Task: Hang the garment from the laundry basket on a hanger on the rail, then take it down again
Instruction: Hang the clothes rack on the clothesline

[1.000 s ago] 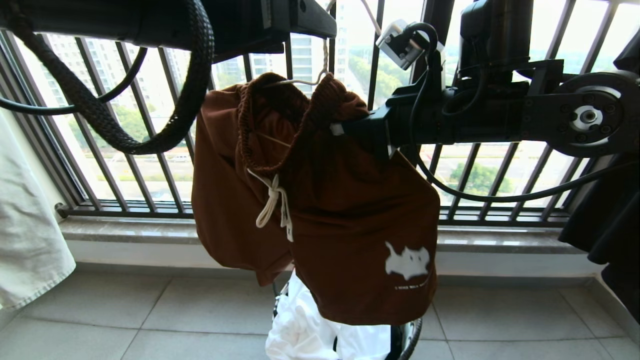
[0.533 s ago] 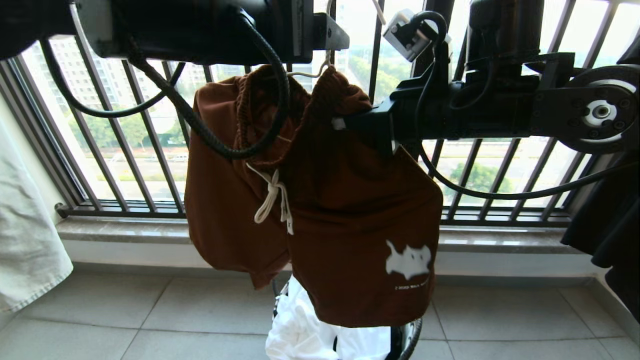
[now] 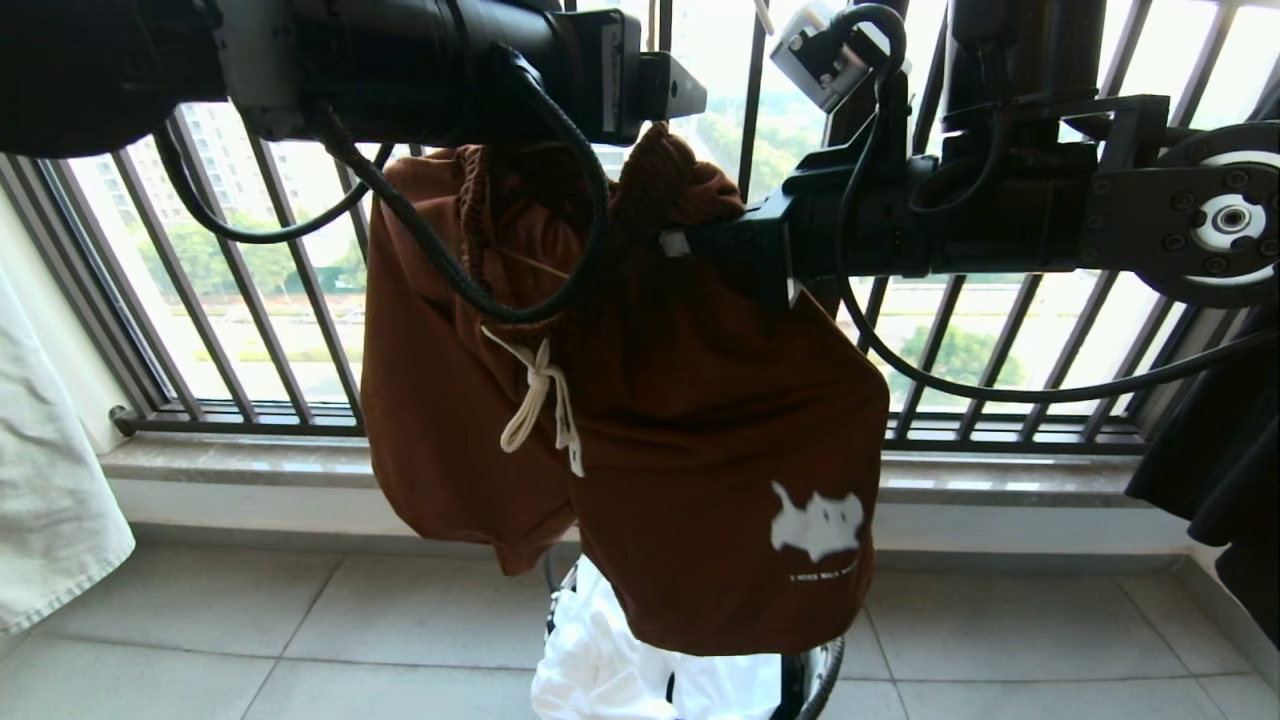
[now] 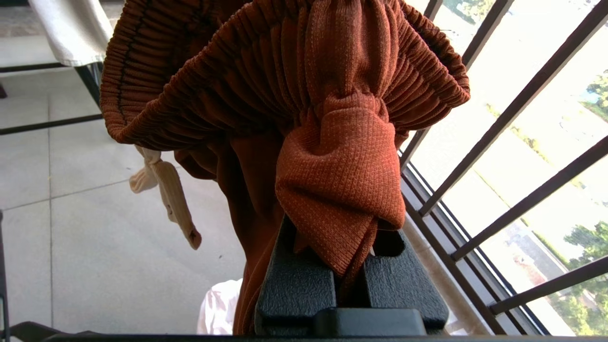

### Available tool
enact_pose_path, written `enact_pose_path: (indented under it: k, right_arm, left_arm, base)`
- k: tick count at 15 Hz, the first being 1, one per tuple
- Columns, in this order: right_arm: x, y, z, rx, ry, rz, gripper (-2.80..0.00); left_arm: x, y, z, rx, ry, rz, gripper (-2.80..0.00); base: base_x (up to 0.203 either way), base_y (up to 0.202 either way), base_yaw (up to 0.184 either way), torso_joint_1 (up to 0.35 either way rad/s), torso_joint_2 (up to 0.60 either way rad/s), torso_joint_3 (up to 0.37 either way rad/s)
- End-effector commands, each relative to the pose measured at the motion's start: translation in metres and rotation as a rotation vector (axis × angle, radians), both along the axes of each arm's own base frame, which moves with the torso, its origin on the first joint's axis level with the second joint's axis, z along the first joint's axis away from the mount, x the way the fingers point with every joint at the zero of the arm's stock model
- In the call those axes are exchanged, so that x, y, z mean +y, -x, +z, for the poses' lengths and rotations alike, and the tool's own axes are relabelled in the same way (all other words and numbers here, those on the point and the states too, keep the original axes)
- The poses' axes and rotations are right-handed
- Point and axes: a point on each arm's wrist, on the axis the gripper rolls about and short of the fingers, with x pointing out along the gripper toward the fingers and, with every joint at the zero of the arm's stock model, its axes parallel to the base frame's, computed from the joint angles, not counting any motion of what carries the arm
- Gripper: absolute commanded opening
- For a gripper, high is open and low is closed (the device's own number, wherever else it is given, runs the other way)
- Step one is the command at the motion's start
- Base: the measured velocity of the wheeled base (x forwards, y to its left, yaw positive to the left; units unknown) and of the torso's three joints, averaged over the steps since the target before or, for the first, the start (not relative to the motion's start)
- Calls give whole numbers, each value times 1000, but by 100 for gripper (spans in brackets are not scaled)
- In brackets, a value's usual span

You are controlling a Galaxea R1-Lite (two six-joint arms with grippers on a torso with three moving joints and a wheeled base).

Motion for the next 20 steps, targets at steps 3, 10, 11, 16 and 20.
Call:
enact_pose_path:
  k: [3,10,11,16,20]
  right_arm:
    - [2,2,0,-3,0,10,-280]
    - [4,4,1,-5,0,18,-280]
    - [4,4,1,-7,0,18,-280]
    - [5,4,1,-9,0,20,-280]
    - [5,3,0,-8,0,20,-280]
  left_arm:
    - [-2,-3,1,-18,17,1,0]
    - [-2,-3,1,-19,19,-2,-280]
    - [-2,-3,1,-19,19,-1,-280]
    - [1,1,5,-28,27,-1,-280]
    - [1,2,6,-30,30,-1,-280]
  base:
    - [0,0,0,0,0,0]
    - [0,0,0,0,0,0]
    - [0,0,0,0,0,0]
    - [0,0,0,0,0,0]
    - [0,0,0,0,0,0]
